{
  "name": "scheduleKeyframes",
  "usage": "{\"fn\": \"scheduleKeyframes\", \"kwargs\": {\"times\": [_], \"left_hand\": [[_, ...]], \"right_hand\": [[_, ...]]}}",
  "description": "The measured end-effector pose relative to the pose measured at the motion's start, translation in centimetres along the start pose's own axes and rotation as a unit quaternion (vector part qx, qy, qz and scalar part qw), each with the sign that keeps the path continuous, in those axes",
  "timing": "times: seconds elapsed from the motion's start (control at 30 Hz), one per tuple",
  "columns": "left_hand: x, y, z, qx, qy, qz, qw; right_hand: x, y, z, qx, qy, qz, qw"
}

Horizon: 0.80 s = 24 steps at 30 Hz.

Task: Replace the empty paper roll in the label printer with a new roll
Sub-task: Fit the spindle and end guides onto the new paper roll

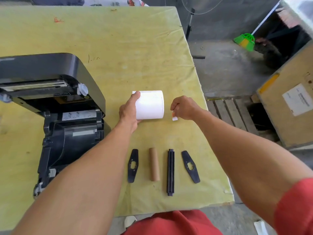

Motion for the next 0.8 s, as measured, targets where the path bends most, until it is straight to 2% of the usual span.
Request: {"fn": "scheduleKeyframes", "kwargs": {"times": [0.3,0.43,0.7,0.73,0.8], "left_hand": [[-0.4,1.9,-0.6,0.009,-0.001,-0.009,1.000],[-0.6,2.0,-0.8,0.008,0.003,-0.001,1.000],[-0.6,0.1,-1.6,-0.005,0.022,0.038,0.999],[-0.5,-0.3,-1.9,-0.008,0.025,0.042,0.999],[0.0,-1.1,-2.5,-0.014,0.027,0.048,0.998]], "right_hand": [[-1.1,1.8,-0.9,0.010,-0.028,0.035,0.999],[-1.1,1.7,-1.4,-0.003,-0.085,0.038,0.996],[-1.0,-1.0,-1.3,-0.019,-0.206,-0.012,0.978],[-0.5,-1.3,-1.3,-0.033,-0.181,-0.028,0.983],[0.8,-2.1,-0.9,-0.063,-0.050,-0.066,0.995]]}}
Point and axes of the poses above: each hand's wrist, its own y-axis towards the middle knuckle, its own x-axis out of the back of the hand, z = x × y, the point moved 7 cm from there along y, towards the middle knuckle, and after that the axes turned 5 degrees about -x, right-handed, at the moved point
